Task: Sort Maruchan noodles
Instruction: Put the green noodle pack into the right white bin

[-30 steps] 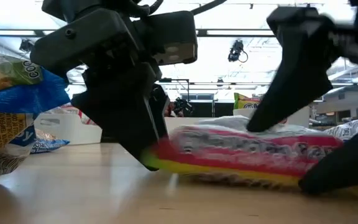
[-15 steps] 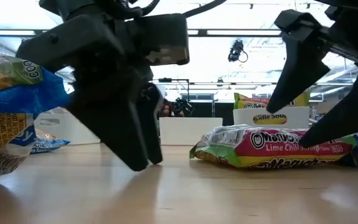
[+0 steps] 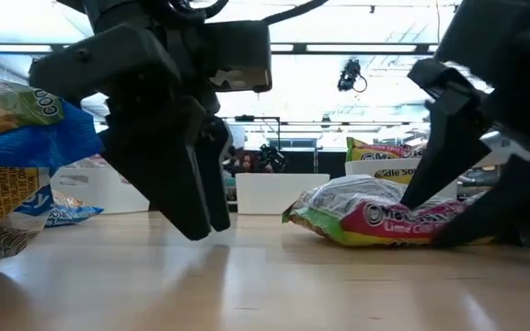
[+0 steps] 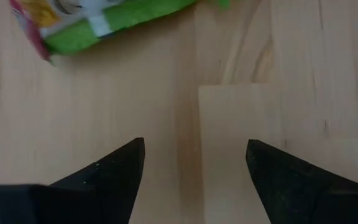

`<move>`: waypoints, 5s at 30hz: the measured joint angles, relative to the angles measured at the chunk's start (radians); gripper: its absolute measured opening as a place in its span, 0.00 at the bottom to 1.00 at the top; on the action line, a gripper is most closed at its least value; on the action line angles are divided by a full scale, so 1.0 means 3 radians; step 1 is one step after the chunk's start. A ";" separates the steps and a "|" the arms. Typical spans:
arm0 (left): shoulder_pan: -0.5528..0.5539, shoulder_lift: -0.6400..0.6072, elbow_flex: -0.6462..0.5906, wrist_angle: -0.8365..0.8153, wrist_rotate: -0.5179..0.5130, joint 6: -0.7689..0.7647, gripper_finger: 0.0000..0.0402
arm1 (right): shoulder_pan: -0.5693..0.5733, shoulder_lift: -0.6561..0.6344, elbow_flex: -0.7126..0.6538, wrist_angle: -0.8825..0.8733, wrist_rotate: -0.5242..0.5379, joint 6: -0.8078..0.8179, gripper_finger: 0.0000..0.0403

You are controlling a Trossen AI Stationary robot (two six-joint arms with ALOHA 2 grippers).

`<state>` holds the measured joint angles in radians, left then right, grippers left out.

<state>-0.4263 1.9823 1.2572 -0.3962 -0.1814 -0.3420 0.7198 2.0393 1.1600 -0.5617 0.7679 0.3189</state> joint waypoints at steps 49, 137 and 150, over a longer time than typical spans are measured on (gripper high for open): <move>-0.0163 -0.1017 0.0314 -0.0324 -0.0581 0.0604 0.60 | -0.2760 -0.3055 0.0010 -0.1175 -0.1829 -0.0641 0.01; 0.0065 -0.1672 -0.0726 -0.0146 -0.1228 0.0195 0.47 | -0.3744 -0.2863 -0.0892 -0.1121 -0.0900 -0.1133 0.60; 0.0064 -0.1672 -0.0726 -0.0145 -0.1230 0.0116 0.47 | -0.3890 -0.2802 -0.0892 -0.0947 -0.1771 -0.0688 0.58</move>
<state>-0.4072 1.4807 1.0393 -0.4397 -0.5503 -0.3072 -0.4471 1.1988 0.8925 -0.8459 0.2365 0.1125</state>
